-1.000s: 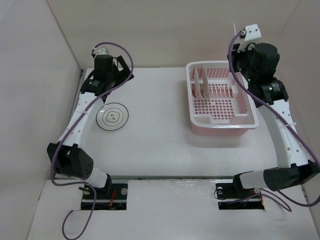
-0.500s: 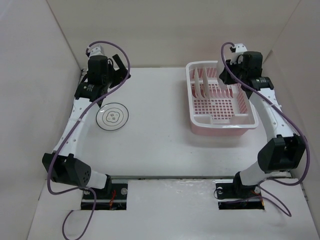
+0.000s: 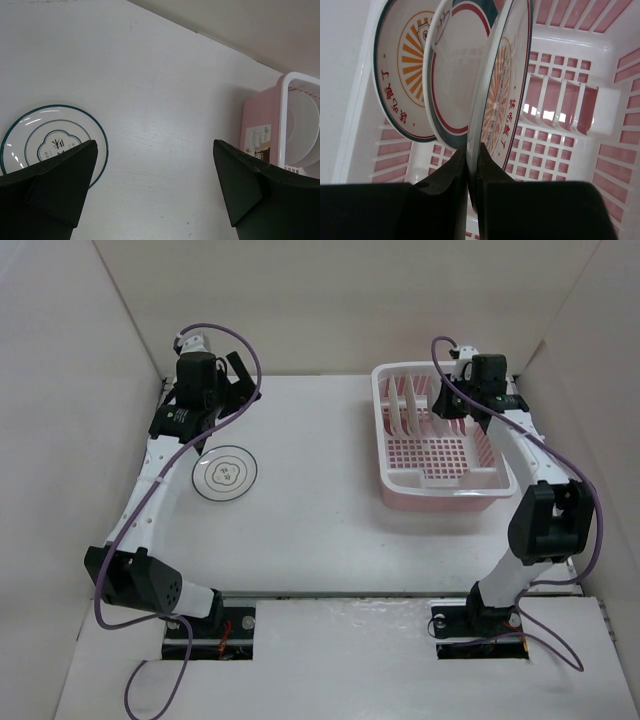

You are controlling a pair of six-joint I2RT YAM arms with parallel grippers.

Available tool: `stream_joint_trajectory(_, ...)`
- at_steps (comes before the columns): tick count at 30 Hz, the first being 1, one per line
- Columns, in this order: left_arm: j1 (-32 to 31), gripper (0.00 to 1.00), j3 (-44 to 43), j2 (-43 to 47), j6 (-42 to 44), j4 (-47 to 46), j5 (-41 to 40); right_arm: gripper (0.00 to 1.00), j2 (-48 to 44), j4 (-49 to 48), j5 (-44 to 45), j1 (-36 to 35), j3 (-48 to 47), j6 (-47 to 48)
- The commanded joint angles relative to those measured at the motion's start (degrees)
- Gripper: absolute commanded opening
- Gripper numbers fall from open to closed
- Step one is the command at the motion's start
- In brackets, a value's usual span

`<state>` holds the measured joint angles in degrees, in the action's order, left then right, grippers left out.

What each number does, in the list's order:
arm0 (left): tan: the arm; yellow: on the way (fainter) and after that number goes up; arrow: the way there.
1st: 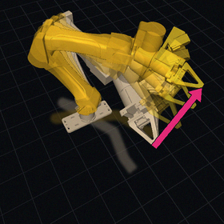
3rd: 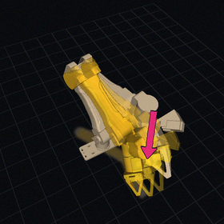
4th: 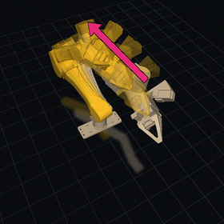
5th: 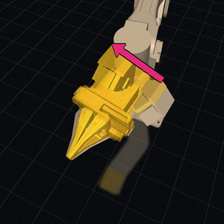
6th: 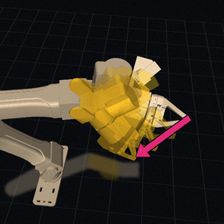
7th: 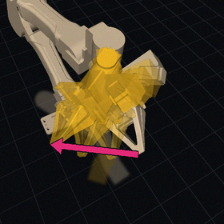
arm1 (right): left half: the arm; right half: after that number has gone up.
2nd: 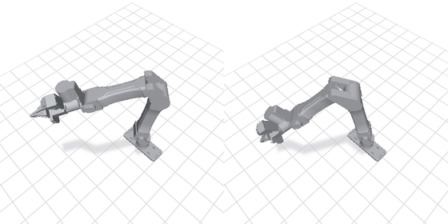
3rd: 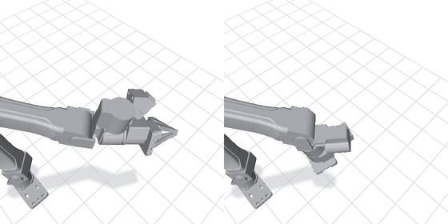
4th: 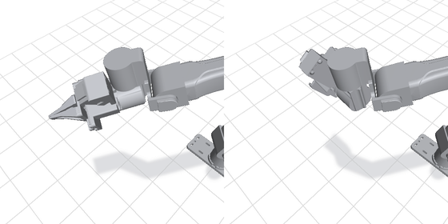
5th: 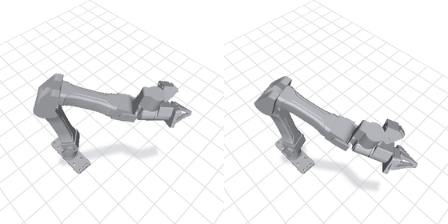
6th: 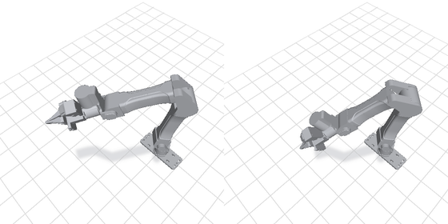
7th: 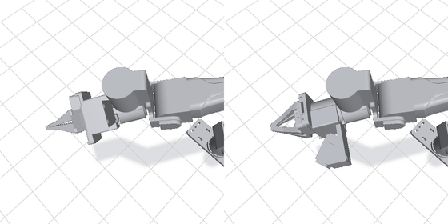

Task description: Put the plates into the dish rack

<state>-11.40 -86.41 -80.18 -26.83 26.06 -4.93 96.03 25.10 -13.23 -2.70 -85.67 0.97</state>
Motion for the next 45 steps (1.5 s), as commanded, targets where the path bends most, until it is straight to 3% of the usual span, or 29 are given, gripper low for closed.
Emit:
stream_joint_trajectory(1, 0.0, 1.00, -0.9, 1.0, 1.3, -0.5, 1.2, 0.00, 0.5, -4.8, -1.5, 0.4, -3.7, -0.6)
stream_joint_trajectory(23, 0.0, 1.00, -3.2, -2.3, 1.8, 0.0, 1.1, 0.00, 3.4, -6.5, -1.5, 1.5, -5.9, -5.1)
stream_joint_trajectory(42, 0.0, 1.00, -3.8, -2.8, 1.8, 0.6, 1.7, 0.00, 7.3, -3.1, 5.5, 0.8, -6.4, -2.7)
stream_joint_trajectory(45, 0.0, 1.00, -3.8, -2.8, 1.8, 0.6, 1.7, 0.05, 7.9, -2.6, 7.2, 0.2, -7.0, -2.7)
